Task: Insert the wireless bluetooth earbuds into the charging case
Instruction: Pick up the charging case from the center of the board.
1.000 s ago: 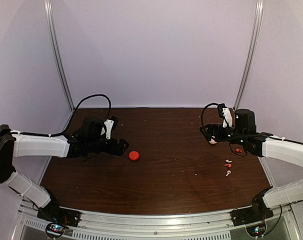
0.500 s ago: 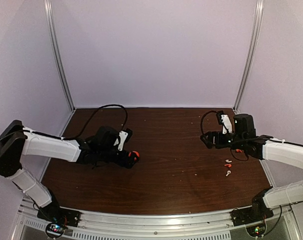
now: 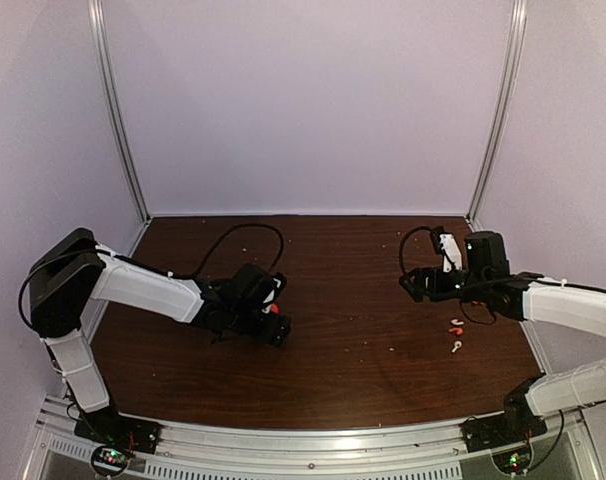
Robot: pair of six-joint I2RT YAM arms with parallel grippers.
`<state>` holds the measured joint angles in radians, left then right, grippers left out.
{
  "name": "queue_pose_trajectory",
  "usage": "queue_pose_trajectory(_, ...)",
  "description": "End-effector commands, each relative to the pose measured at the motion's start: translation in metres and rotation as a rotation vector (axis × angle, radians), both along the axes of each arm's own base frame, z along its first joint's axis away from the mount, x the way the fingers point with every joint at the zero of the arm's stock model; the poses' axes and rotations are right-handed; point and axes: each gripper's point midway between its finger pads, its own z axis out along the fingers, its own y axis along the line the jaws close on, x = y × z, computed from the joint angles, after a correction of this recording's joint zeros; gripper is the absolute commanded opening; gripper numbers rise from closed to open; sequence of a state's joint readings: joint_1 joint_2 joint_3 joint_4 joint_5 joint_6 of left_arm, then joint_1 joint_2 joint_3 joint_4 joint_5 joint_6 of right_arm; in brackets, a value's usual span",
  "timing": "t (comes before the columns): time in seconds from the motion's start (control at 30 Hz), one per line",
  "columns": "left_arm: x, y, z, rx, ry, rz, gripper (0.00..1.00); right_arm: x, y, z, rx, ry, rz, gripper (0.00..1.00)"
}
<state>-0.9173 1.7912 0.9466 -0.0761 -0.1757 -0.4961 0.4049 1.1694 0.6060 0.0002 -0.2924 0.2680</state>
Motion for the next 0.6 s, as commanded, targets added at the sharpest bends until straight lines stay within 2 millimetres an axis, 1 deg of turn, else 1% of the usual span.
queue_pose_trajectory(0.0, 0.016, 0.001, 0.003, 0.03, -0.032, 0.061, 0.83, -0.001, 0.005, -0.003, 0.009, -0.012, 0.026, 1.0)
queue_pose_trajectory(0.2, 0.03, 0.009, -0.007, 0.047, -0.005, 0.115, 0.8, -0.001, 0.007, -0.005, 0.013, -0.01, 0.032, 1.0)
queue_pose_trajectory(0.4, 0.046, 0.019, -0.011, 0.019, 0.012, 0.154, 0.78, -0.001, 0.007, -0.008, 0.012, -0.01, 0.033, 1.0)
queue_pose_trajectory(0.57, 0.056, 0.014, -0.01, -0.024, 0.006, 0.133, 0.76, 0.0, 0.008, -0.012, 0.011, -0.003, 0.037, 1.0)
